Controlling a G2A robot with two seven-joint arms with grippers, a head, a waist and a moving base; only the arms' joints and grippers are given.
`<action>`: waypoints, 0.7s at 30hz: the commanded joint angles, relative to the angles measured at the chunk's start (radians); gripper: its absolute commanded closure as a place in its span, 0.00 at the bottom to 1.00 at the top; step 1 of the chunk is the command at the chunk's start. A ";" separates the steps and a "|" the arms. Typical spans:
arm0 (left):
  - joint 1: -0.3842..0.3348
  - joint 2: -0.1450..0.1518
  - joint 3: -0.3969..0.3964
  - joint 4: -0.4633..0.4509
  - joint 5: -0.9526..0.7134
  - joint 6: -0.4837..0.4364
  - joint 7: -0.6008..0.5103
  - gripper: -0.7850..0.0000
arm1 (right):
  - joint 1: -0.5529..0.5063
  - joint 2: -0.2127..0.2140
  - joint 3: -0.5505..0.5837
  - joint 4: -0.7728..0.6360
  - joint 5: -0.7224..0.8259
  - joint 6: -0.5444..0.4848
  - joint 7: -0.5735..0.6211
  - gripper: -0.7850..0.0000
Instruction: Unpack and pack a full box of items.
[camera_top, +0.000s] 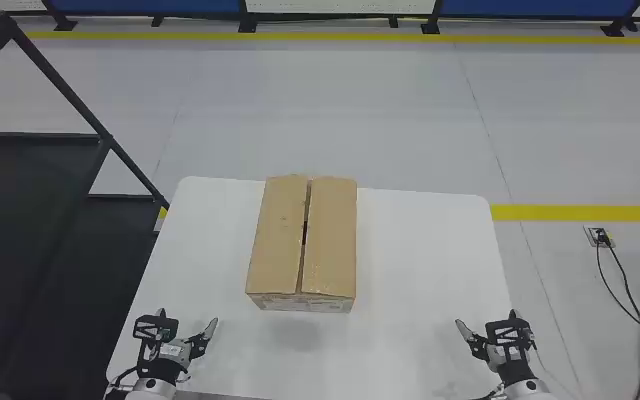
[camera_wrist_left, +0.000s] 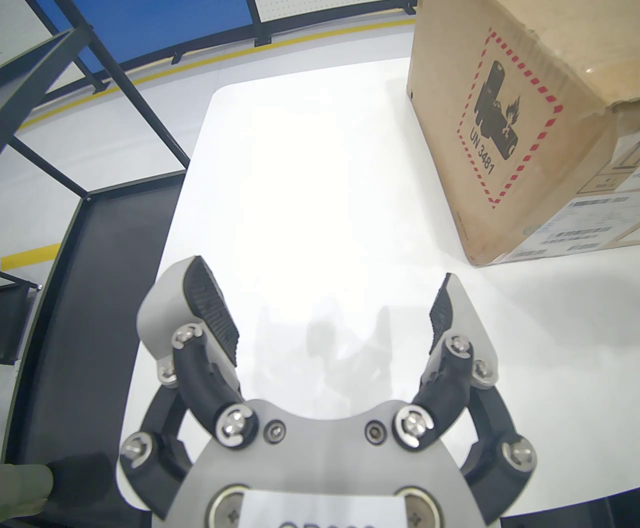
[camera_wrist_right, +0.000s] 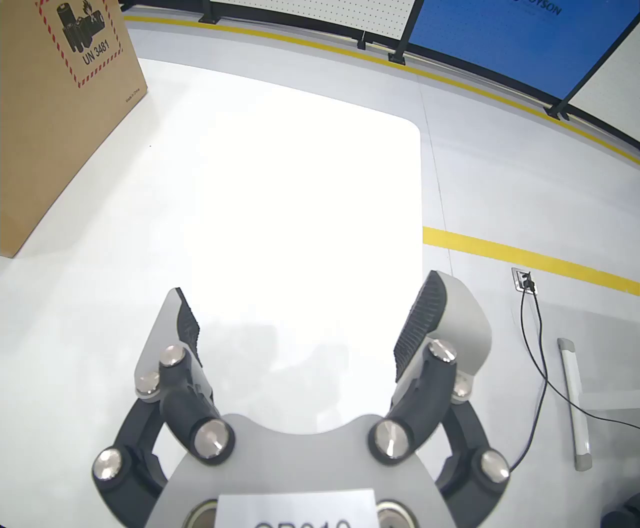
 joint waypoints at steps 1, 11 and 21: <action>0.000 0.000 0.000 0.000 0.000 0.000 0.000 0.00 | 0.000 0.000 0.000 0.000 0.000 0.000 0.000 0.00; 0.000 0.000 0.000 0.000 0.000 0.000 0.000 0.00 | 0.000 0.000 0.000 0.000 0.000 0.000 0.000 0.00; -0.007 -0.002 -0.001 0.010 -0.026 -0.019 0.037 0.00 | 0.009 -0.002 -0.015 -0.016 -0.015 0.003 -0.011 0.00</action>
